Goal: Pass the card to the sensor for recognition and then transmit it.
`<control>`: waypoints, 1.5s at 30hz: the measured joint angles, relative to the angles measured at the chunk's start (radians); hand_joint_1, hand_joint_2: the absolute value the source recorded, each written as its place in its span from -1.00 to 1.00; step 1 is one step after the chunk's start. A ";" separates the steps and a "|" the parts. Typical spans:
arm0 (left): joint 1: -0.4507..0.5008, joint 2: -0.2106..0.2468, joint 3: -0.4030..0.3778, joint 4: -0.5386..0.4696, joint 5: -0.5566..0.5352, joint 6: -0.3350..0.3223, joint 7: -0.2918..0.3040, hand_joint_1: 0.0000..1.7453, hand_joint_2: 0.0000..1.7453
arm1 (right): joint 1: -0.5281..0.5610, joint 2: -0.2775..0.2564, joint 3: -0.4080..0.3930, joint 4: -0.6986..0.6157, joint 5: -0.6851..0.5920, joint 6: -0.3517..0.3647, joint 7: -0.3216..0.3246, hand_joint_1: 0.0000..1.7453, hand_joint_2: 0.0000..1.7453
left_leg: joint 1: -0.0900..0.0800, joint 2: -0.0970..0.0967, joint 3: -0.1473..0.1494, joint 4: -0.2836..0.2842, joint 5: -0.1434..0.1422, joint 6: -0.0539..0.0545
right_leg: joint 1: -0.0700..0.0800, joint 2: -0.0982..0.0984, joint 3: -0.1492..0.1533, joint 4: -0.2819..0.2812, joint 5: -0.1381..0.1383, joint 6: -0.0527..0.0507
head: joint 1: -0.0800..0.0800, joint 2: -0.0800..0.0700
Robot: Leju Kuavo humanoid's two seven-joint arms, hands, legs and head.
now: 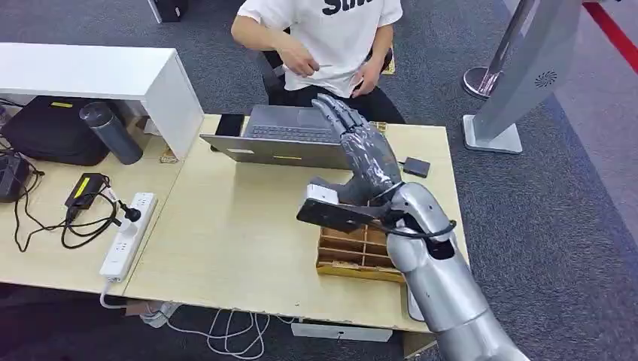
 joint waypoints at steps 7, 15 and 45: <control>0.008 -0.001 0.001 0.000 0.048 0.000 0.003 -1.00 1.00 | 0.212 -0.118 -0.005 -0.221 0.130 -0.110 -0.026 -1.00 1.00 | 0.000 0.001 0.000 0.000 -0.001 0.000 | 0.000 0.000 0.000 0.000 0.000 0.000 | 0.000 0.000; 0.009 -0.005 0.002 0.000 0.082 0.000 0.003 -1.00 1.00 | 0.398 -0.170 -0.013 -0.205 0.183 -0.199 -0.001 -1.00 1.00 | 0.000 0.001 0.000 0.000 -0.002 0.000 | 0.000 0.001 0.000 0.000 0.000 0.000 | 0.000 0.000; 0.008 -0.017 0.000 0.000 0.113 0.000 0.003 -1.00 1.00 | 0.496 -0.172 -0.102 0.031 0.593 -0.347 0.246 0.58 1.00 | 0.000 0.001 0.001 0.000 -0.001 0.000 | 0.000 0.001 0.000 0.000 0.000 0.000 | 0.000 0.000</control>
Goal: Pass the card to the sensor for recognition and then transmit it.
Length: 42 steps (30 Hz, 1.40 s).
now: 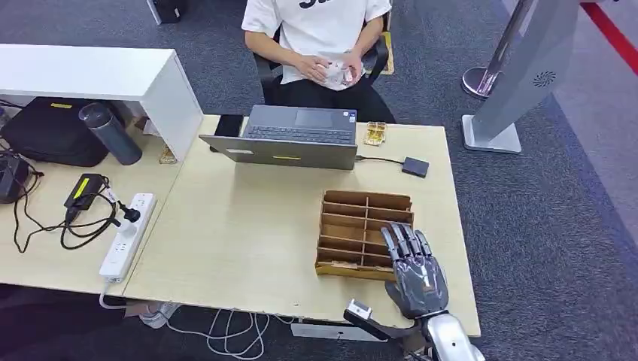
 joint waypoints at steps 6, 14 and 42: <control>0.000 0.000 0.000 0.000 0.000 0.000 0.000 -1.00 1.00 | -0.002 0.000 -0.002 0.015 0.010 0.002 0.002 0.82 1.00 | 0.000 0.000 0.000 0.000 0.000 0.000 | 0.000 0.000 0.000 0.000 0.000 0.000 | 0.000 0.000; 0.000 0.000 -0.002 0.000 0.000 0.000 0.000 -1.00 1.00 | -0.004 0.000 -0.003 0.024 0.018 -0.001 0.005 0.86 1.00 | 0.000 0.000 0.000 0.000 0.000 0.000 | 0.000 0.000 0.000 0.000 0.000 0.000 | 0.000 0.000; -0.003 0.002 -0.005 0.000 -0.092 0.000 0.009 -1.00 1.00 | -0.156 0.055 0.004 -0.257 -0.164 0.132 -0.119 1.00 1.00 | 0.000 0.001 0.000 0.000 0.001 -0.001 | 0.000 0.001 0.000 0.002 0.001 -0.001 | 0.000 0.000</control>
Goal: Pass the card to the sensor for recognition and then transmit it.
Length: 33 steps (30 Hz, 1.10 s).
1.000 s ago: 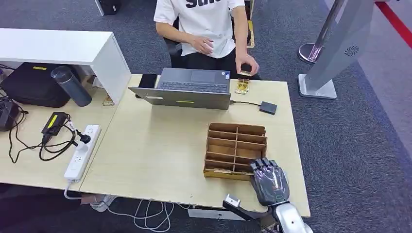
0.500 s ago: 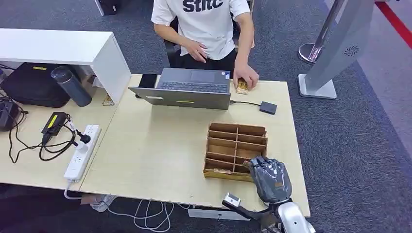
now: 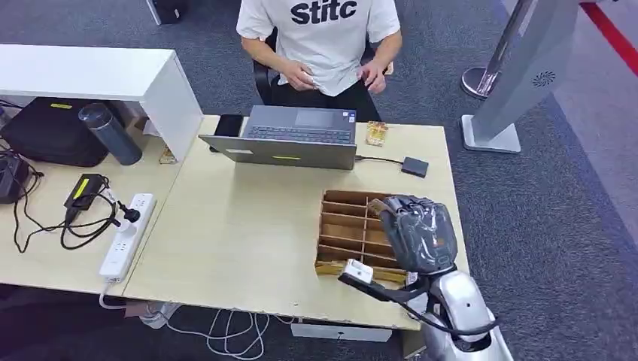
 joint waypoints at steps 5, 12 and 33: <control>-0.005 0.005 0.000 0.000 -0.062 0.000 0.000 -1.00 1.00 | -0.178 0.053 0.019 0.063 -0.076 0.117 0.002 1.00 1.00 | 0.000 0.000 0.000 0.000 0.002 -0.001 | 0.000 -0.001 0.000 0.000 0.000 0.000 | 0.000 0.000; -0.007 0.009 0.000 0.000 -0.117 0.000 0.000 -1.00 1.00 | -0.393 0.124 0.027 0.253 -0.105 0.183 0.058 1.00 1.00 | 0.000 -0.001 0.000 0.000 0.002 -0.002 | 0.000 0.000 0.000 0.001 0.001 -0.001 | 0.000 0.000; -0.012 0.015 0.000 0.000 -0.117 0.000 0.007 -1.00 1.00 | -0.520 0.236 0.088 0.512 -0.414 0.282 -0.035 -1.00 1.00 | 0.000 -0.001 0.000 0.000 0.002 -0.002 | 0.000 0.000 -0.001 0.001 0.000 -0.001 | 0.000 0.000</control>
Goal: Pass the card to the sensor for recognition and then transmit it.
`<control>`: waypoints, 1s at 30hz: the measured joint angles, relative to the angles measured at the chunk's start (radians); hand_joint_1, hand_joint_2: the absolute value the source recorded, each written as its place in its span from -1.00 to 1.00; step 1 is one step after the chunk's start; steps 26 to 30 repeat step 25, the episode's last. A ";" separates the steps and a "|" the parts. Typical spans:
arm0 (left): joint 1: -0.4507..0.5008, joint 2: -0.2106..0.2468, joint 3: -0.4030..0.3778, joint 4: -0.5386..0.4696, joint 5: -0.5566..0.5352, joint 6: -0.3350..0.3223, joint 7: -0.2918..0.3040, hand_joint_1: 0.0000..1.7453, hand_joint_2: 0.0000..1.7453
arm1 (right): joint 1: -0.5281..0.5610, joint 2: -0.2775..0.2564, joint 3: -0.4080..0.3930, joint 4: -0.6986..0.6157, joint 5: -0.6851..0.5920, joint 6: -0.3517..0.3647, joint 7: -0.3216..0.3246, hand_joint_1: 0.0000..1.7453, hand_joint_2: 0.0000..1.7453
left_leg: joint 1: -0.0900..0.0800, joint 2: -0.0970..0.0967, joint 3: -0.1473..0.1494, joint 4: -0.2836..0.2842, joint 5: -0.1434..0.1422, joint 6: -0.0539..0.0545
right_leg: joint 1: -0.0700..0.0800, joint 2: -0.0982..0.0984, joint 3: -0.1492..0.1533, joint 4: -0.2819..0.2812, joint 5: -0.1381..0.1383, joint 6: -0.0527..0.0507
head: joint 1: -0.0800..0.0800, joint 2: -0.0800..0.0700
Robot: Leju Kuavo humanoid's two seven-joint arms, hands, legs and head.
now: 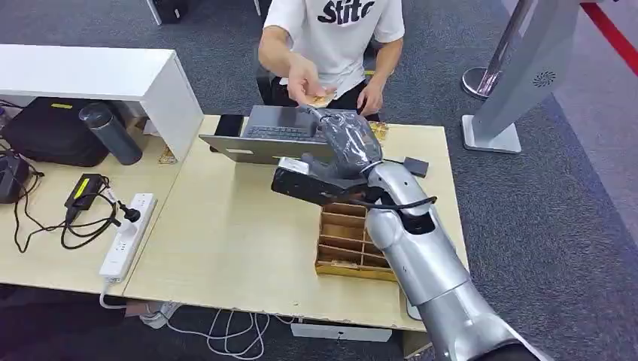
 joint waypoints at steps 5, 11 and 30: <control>0.002 0.000 0.000 0.000 0.039 0.000 0.005 -1.00 1.00 | 0.079 -0.016 -0.004 -0.108 -0.096 -0.003 -0.072 -1.00 1.00 | 0.000 0.000 0.000 0.000 0.000 0.000 | 0.000 0.000 0.000 0.000 0.000 0.000 | 0.000 0.000; 0.009 0.000 0.001 0.000 0.092 0.000 0.012 -1.00 1.00 | 0.258 -0.086 -0.030 -0.341 -0.189 -0.015 -0.149 -1.00 1.00 | 0.000 0.000 0.000 0.000 -0.002 0.001 | 0.000 -0.001 0.000 -0.001 -0.001 0.001 | 0.000 0.000; 0.016 -0.001 0.006 0.000 0.138 0.000 0.009 -1.00 1.00 | 0.529 -0.202 -0.261 -0.441 -0.995 0.469 -0.289 -1.00 1.00 | 0.000 -0.003 0.000 0.000 -0.002 0.001 | 0.000 -0.003 0.001 -0.003 -0.001 0.001 | -0.001 0.000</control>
